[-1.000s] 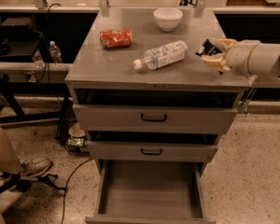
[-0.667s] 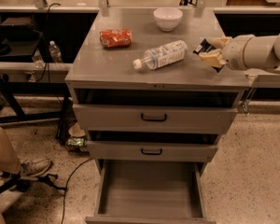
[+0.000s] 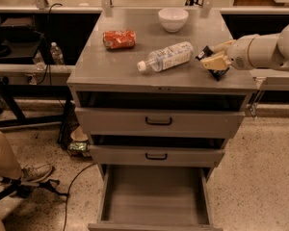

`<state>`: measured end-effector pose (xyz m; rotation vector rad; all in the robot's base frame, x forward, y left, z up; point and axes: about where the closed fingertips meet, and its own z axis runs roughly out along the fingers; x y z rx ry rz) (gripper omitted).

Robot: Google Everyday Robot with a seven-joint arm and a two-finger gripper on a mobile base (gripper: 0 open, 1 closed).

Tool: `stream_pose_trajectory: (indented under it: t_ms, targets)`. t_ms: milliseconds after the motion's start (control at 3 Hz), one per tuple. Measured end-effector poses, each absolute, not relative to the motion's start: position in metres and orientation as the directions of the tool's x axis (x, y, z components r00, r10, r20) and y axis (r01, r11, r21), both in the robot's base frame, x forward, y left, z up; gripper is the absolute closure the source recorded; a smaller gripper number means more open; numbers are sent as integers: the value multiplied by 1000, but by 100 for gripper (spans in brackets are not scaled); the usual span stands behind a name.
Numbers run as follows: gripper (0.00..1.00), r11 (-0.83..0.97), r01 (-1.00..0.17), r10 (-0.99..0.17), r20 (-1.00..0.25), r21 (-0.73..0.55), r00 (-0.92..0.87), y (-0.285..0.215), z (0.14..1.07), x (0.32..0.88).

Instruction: Pick rxbar blueberry from bottom drawer and place on counter

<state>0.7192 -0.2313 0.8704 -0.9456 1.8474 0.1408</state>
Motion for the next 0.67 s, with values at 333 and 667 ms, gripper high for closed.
stream_pose_trajectory:
  t_ms: [333,667]
  targets:
    - [2,698,-653,-534,-821,-294,-201,-235,868,719]
    - [0,712,-636,-525,-827,-297,-201,-243,873,718]
